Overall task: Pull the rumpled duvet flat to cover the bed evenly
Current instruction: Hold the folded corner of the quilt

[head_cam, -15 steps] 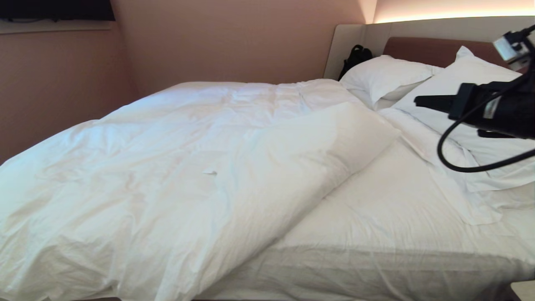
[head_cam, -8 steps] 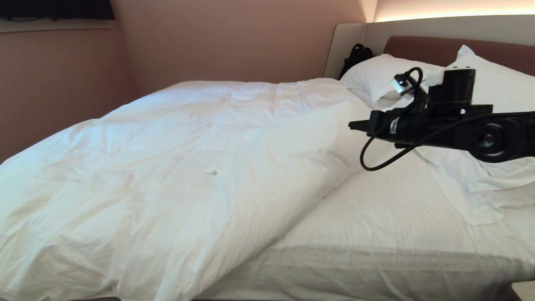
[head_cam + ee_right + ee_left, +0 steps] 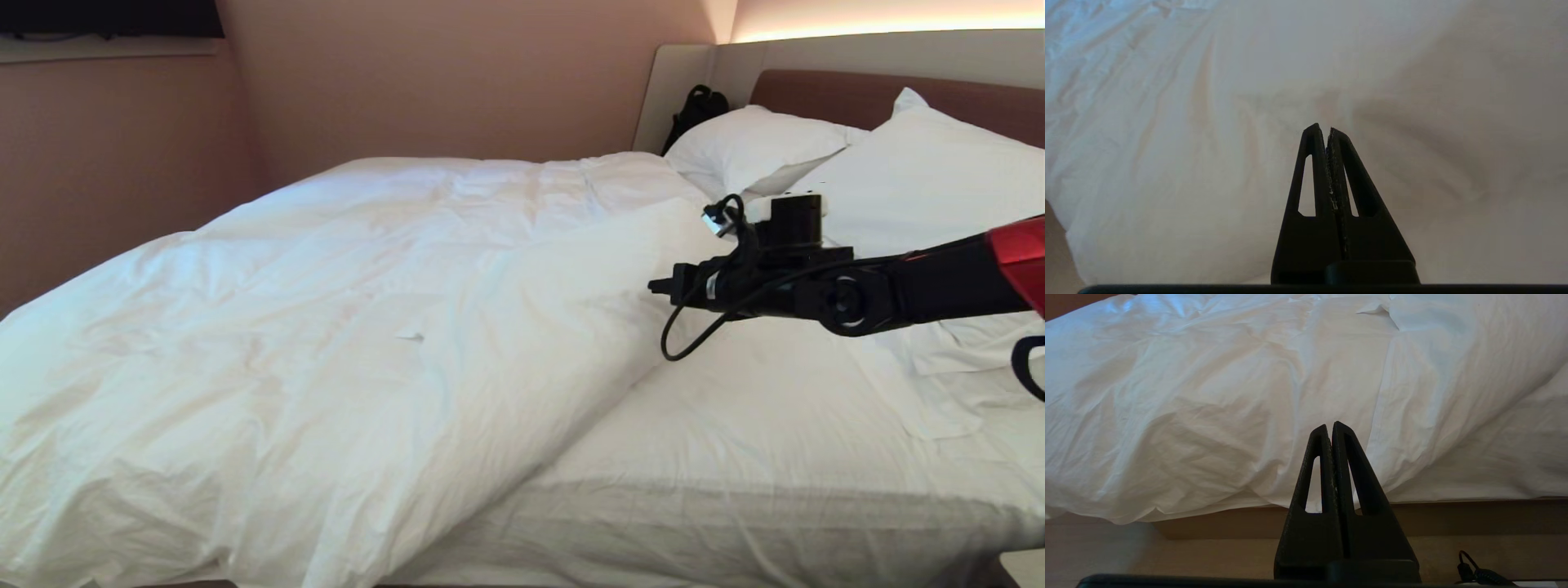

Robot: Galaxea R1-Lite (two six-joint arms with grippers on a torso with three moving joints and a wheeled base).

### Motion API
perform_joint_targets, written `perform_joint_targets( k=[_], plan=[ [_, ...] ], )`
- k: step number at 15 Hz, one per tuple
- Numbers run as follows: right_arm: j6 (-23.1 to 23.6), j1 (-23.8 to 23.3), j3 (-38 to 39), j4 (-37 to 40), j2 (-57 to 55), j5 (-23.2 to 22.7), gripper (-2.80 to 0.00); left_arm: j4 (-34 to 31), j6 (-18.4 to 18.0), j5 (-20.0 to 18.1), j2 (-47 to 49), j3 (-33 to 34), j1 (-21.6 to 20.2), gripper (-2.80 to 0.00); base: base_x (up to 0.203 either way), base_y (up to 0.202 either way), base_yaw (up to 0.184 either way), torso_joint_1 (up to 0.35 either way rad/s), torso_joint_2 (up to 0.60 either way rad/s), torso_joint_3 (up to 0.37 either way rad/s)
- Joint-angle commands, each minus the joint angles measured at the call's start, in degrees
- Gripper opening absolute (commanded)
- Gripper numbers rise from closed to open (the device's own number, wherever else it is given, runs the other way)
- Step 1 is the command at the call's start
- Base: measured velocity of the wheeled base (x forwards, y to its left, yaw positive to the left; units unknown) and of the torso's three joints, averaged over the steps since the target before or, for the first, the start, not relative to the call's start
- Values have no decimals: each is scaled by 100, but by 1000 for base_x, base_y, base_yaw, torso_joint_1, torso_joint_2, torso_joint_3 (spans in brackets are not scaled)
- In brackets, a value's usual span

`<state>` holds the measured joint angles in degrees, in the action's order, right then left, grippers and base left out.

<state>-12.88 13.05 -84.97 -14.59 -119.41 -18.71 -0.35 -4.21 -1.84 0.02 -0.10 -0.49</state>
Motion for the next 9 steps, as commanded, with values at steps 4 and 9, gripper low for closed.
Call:
perform_joint_targets(
  k=[4,9],
  plan=[
    [72,158,-107,-29,-315,379,-280,0,-1,0,-2,1,-4,-280,0,0,0,0,0,0],
    [66,180,-107,-36,-346,385,-280,0,-1,0,-2,1,-4,-280,0,0,0,0,0,0]
  ],
)
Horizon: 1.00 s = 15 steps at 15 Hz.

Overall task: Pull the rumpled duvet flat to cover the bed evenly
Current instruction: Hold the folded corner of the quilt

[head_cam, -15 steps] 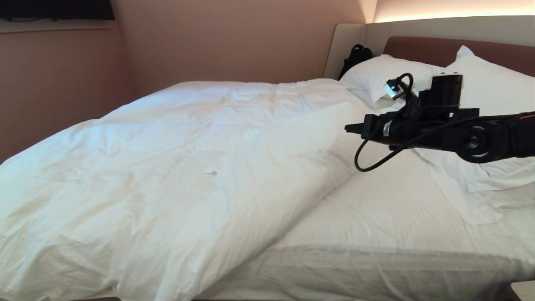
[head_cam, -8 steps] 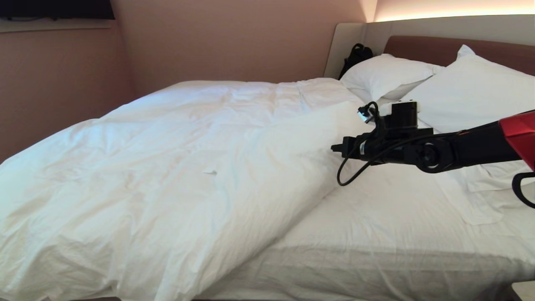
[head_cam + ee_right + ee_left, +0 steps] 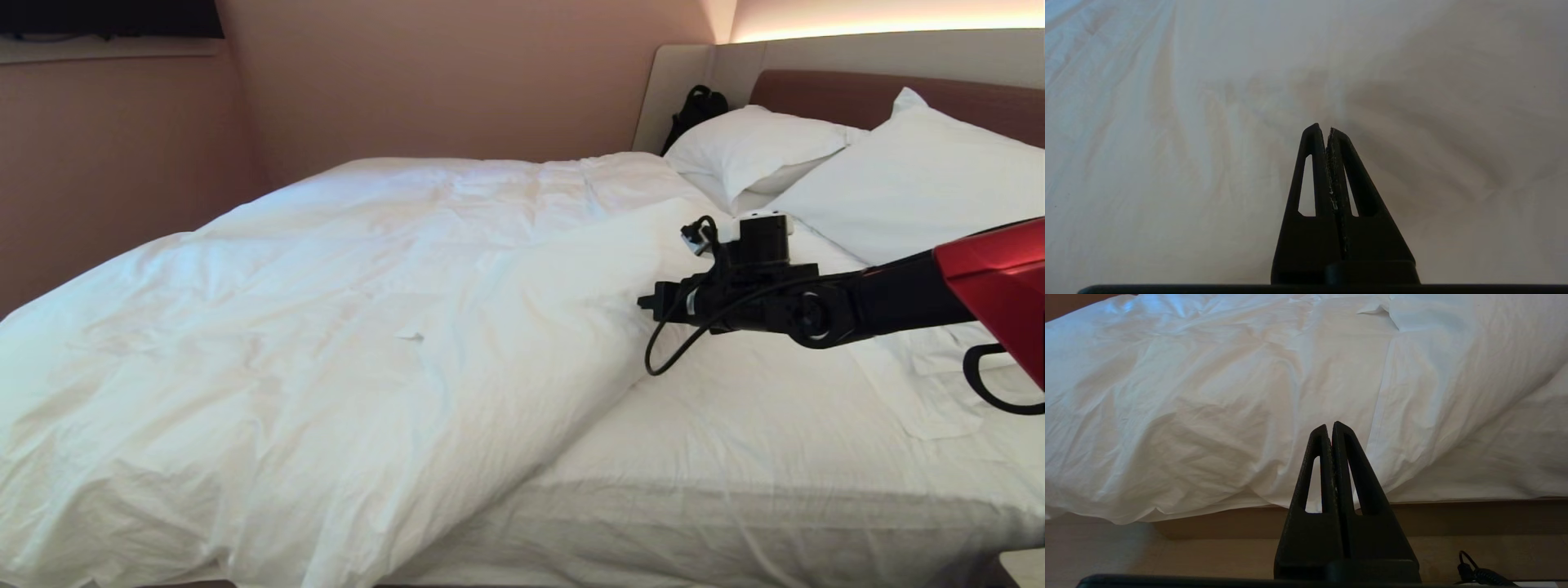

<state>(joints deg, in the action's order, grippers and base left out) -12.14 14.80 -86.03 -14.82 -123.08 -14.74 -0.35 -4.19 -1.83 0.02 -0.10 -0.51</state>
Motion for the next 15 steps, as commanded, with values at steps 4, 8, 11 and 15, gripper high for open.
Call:
perform_joint_targets(
  k=[4,8,11,15],
  plan=[
    [27,7,7,-21,-17,-12,-280,0,-3,-1,-2,1,-2,-280,0,0,0,0,0,0],
    [72,111,-2,-29,-120,129,-280,0,-3,-1,-2,1,-2,-280,0,0,0,0,0,0],
    [286,195,7,-38,-229,297,-280,0,-3,-1,-2,1,-2,-280,0,0,0,0,0,0],
    [300,252,7,-47,-252,384,0,0,-3,-1,-2,1,-2,-280,0,0,0,0,0,0]
  ],
)
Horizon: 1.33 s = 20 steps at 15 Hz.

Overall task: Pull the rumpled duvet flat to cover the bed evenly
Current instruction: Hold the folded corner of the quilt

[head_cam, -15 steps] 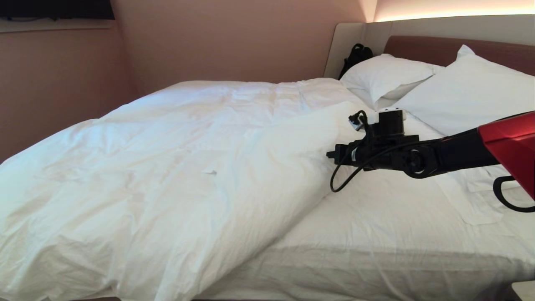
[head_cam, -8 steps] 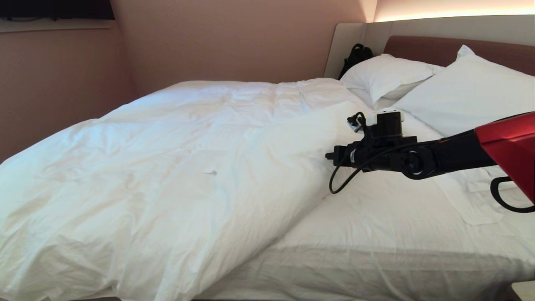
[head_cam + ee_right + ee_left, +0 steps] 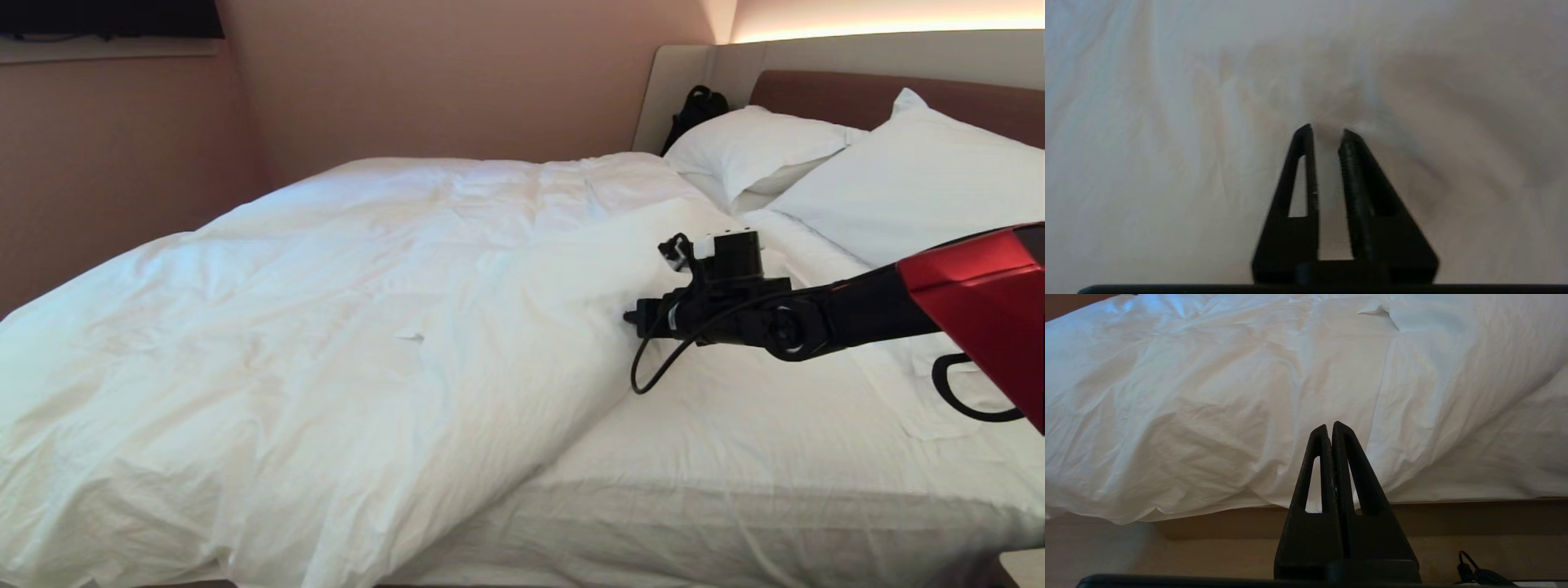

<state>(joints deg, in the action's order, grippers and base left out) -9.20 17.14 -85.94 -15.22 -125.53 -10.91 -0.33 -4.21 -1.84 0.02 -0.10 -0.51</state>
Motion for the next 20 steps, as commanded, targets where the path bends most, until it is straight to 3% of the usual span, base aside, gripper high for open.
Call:
perform_joint_targets(
  k=[1,8,11,14,20],
  plan=[
    [14,26,-1,-7,-7,1,0,-2,-1,0,-2,1,-2,-280,0,0,0,0,0,0],
    [6,211,43,-227,-68,54,0,-2,-1,0,-2,1,-2,-280,0,0,0,0,0,0],
    [26,376,111,-459,-63,273,0,-2,-1,0,-2,1,-2,-280,0,0,0,0,0,0],
    [373,698,450,-805,-11,632,0,-2,-1,0,-2,1,-2,-280,0,0,0,0,0,0],
    [498,1000,173,-807,-1019,850,0,-2,-1,0,-2,1,-2,-280,0,0,0,0,0,0]
  ],
)
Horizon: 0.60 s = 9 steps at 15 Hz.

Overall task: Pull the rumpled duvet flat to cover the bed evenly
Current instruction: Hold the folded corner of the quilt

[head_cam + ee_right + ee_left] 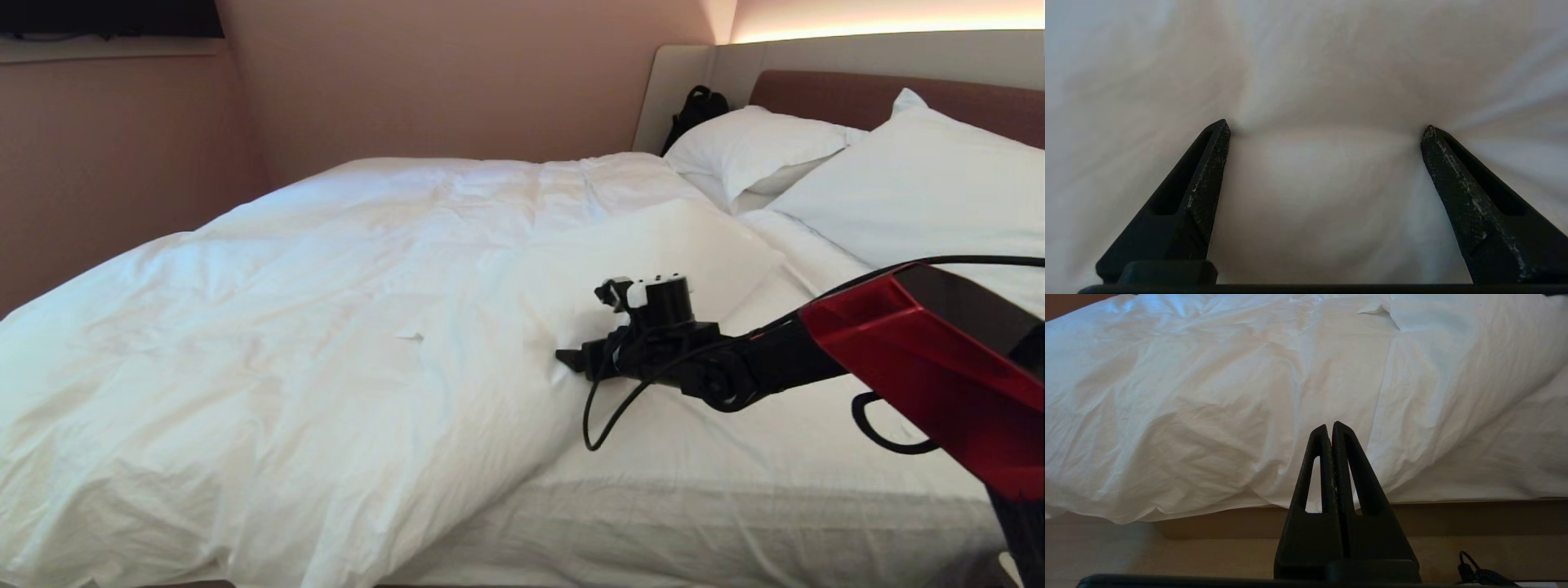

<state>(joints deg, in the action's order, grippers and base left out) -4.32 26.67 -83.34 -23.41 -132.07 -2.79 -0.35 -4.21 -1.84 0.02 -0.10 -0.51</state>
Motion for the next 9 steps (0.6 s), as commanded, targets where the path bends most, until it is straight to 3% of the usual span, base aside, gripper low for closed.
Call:
perform_joint_targets(
  k=[1,8,9],
  plan=[
    [12,48,-130,24,-494,41,0,0,-1,0,-2,1,-2,-280,0,0,0,0,0,0],
    [12,40,-303,170,-784,51,0,0,-1,0,-2,1,-2,-280,0,0,0,0,0,0],
    [10,40,-341,179,-821,51,-280,0,-1,0,-2,1,-2,-280,0,0,0,0,0,0]
  ],
)
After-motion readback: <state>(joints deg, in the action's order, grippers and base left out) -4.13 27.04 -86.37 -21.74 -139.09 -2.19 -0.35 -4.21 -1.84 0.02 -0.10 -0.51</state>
